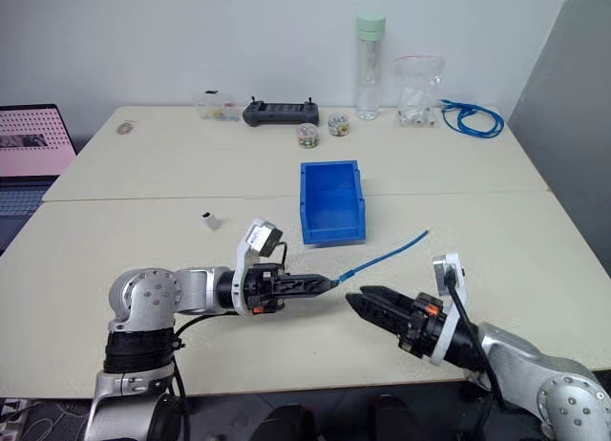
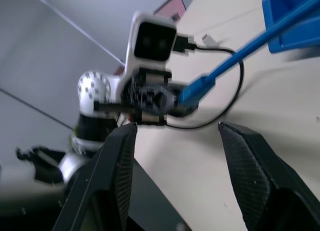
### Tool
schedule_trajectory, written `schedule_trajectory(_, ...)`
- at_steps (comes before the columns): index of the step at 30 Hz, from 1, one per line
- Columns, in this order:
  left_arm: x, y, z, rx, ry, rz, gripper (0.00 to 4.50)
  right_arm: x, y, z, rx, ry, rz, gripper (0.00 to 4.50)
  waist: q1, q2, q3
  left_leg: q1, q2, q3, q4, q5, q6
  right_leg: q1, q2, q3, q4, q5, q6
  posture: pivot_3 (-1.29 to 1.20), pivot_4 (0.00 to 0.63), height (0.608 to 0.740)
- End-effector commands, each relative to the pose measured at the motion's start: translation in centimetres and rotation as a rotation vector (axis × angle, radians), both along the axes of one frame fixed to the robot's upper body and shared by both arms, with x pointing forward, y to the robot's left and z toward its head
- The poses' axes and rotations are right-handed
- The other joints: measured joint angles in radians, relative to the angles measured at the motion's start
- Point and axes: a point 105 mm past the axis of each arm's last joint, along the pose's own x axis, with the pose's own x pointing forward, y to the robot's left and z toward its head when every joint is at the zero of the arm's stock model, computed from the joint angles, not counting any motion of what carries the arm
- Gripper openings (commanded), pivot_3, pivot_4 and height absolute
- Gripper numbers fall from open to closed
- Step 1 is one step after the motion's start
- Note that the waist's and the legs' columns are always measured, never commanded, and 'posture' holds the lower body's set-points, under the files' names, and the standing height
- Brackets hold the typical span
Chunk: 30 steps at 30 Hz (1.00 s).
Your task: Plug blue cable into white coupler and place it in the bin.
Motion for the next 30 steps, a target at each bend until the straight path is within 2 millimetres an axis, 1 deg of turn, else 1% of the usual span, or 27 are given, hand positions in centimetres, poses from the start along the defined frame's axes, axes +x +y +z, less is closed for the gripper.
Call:
schedule_trajectory(1, -1.1, 0.1, 0.9, -0.032, -0.010, -0.020, 0.23, 0.1, 0.9, 2.2, 0.136, 0.026, 0.013, 2.73, 0.000, 0.000, 0.000, 0.000, 0.000, 0.000, 0.000, 0.000, 0.000, 0.000, 0.000, 0.000, 0.000, 0.000, 0.000, 0.00, 0.150, 0.740)
schedule_trajectory(3, -1.6, 0.0, 0.9, -0.045, -0.007, -0.031, 0.23, -0.1, 1.4, 2.5, 0.143, 0.034, 0.034, 2.73, 0.000, 0.000, 0.000, 0.000, 0.000, 0.000, 0.000, 0.000, 0.000, 0.000, 0.000, 0.000, -0.001, 0.000, 0.000, 0.00, 0.150, 0.740)
schedule_trajectory(7, -2.3, -0.2, 0.9, -0.055, 0.008, -0.050, 0.23, -0.2, 2.1, 2.3, 0.123, 0.040, 0.056, 2.73, 0.003, 0.000, 0.000, -0.001, 0.000, 0.001, 0.000, 0.000, -0.001, 0.000, 0.000, 0.001, -0.002, 0.000, 0.000, 0.00, 0.150, 0.740)
schedule_trajectory(15, -1.9, -0.8, 1.4, -0.079, 0.023, -0.042, 0.23, -0.5, 2.7, 2.3, 0.115, 0.040, 0.101, 2.73, 0.004, 0.000, 0.000, -0.001, -0.001, 0.001, 0.000, 0.000, -0.001, 0.000, -0.001, 0.001, -0.002, 0.000, 0.000, 0.00, 0.150, 0.740)
schedule_trajectory(18, -2.0, -0.8, 1.5, -0.084, 0.021, -0.044, 0.23, -0.7, 2.7, 2.3, 0.121, 0.051, 0.113, 2.18, 0.004, 0.000, 0.000, -0.001, -0.001, 0.001, 0.000, 0.000, -0.001, 0.000, -0.001, 0.001, -0.002, 0.000, 0.000, 0.00, 0.150, 0.740)
schedule_trajectory(21, -2.1, -0.8, 1.5, -0.084, 0.024, -0.041, 0.23, -0.5, 2.5, 2.5, 0.139, 0.056, 0.098, 1.54, 0.005, 0.000, 0.000, -0.001, -0.001, 0.001, 0.000, 0.000, -0.001, 0.000, -0.001, 0.001, -0.002, 0.000, 0.000, 0.00, 0.150, 0.740)
schedule_trajectory(22, -2.2, -0.8, 1.5, -0.084, 0.025, -0.039, 0.23, -0.4, 2.5, 2.5, 0.144, 0.059, 0.091, 1.25, 0.005, 0.000, 0.000, -0.001, -0.001, 0.001, 0.000, 0.000, -0.001, 0.000, -0.001, 0.001, -0.002, 0.000, 0.000, 0.00, 0.150, 0.740)
schedule_trajectory(25, -2.2, -0.9, 1.5, -0.087, 0.024, -0.036, 0.23, -0.4, 2.3, 2.6, 0.152, 0.067, 0.084, 0.57, 0.005, 0.000, 0.000, -0.001, 0.000, 0.001, 0.000, 0.000, -0.001, 0.000, -0.001, 0.001, -0.002, 0.000, 0.000, 0.00, 0.150, 0.740)
schedule_trajectory(26, -2.2, -0.9, 1.6, -0.088, 0.024, -0.034, 0.23, -0.4, 2.3, 2.6, 0.151, 0.068, 0.086, 0.46, 0.005, 0.000, 0.000, -0.001, 0.000, 0.001, 0.000, 0.000, -0.001, 0.000, -0.001, 0.001, -0.002, 0.000, 0.000, 0.00, 0.150, 0.740)
schedule_trajectory(29, -2.1, -1.0, 1.7, -0.092, 0.018, -0.024, 0.23, -0.6, 2.4, 2.5, 0.151, 0.073, 0.097, 0.40, 0.005, 0.000, 0.000, -0.001, 0.000, 0.001, 0.000, 0.000, -0.001, 0.000, -0.001, 0.001, -0.002, 0.000, 0.000, 0.00, 0.150, 0.740)
schedule_trajectory(30, -2.0, -1.0, 1.8, -0.092, 0.014, -0.020, 0.23, -0.6, 2.4, 2.5, 0.152, 0.075, 0.099, 0.23, 0.006, 0.000, 0.000, -0.001, -0.001, 0.001, 0.000, 0.000, -0.001, 0.000, -0.001, 0.001, -0.002, 0.000, 0.000, 0.00, 0.150, 0.740)
